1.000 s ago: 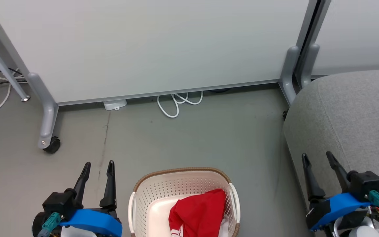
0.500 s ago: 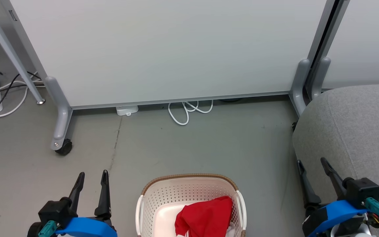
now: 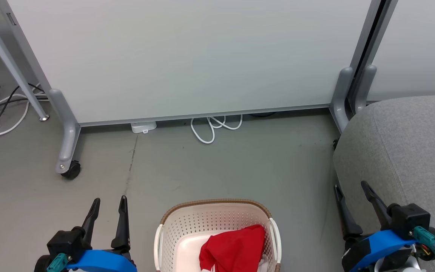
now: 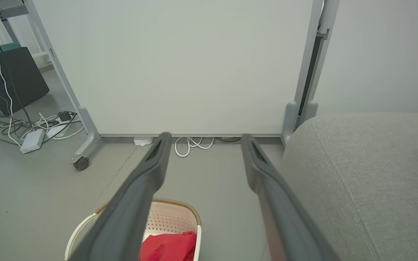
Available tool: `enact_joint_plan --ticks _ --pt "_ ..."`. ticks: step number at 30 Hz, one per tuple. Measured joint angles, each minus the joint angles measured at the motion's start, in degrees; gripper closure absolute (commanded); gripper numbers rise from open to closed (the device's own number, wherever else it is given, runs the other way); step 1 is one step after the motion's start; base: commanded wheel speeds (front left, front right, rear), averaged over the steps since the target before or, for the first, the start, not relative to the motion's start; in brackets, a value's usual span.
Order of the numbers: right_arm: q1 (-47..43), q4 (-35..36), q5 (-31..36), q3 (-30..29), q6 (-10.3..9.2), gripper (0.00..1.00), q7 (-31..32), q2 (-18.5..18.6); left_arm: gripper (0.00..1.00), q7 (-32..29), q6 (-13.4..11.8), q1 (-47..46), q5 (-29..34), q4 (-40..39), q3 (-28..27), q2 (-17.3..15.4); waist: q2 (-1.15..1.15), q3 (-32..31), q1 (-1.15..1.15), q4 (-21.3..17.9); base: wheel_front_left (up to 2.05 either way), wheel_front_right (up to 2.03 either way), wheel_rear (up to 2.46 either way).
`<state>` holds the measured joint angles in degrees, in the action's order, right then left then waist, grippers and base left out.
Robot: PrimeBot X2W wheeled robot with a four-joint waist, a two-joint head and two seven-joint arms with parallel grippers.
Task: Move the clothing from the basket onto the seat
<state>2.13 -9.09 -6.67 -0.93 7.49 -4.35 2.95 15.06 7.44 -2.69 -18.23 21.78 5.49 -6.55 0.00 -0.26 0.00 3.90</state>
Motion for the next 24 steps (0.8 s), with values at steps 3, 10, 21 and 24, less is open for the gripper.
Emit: enact_joint_plan --ticks 3,10,21,24 --pt "0.0 -0.2 -0.1 0.2 0.00 0.00 0.0 0.0 0.00 0.0 0.0 0.0 0.0 0.0 0.2 0.0 0.00 0.3 0.00 -0.2 0.00 0.00 0.00" --pt "0.2 -0.6 -0.5 0.5 0.00 0.00 -0.1 0.0 0.00 0.0 0.0 -0.1 -0.2 -0.3 0.9 -0.1 0.00 1.4 0.01 -0.6 0.00 0.00 0.00" --pt "4.6 0.4 -0.5 2.7 0.00 0.00 -0.5 0.0 0.00 0.0 0.0 -5.2 -0.5 1.0 6.6 -0.3 0.00 8.0 0.01 -3.6 0.00 0.00 0.00" --pt "7.1 1.2 -0.3 3.6 0.00 0.00 -0.5 0.0 0.00 0.0 0.0 -8.4 -0.6 2.0 8.8 -0.5 0.00 11.4 0.01 -4.7 0.00 0.00 0.00"
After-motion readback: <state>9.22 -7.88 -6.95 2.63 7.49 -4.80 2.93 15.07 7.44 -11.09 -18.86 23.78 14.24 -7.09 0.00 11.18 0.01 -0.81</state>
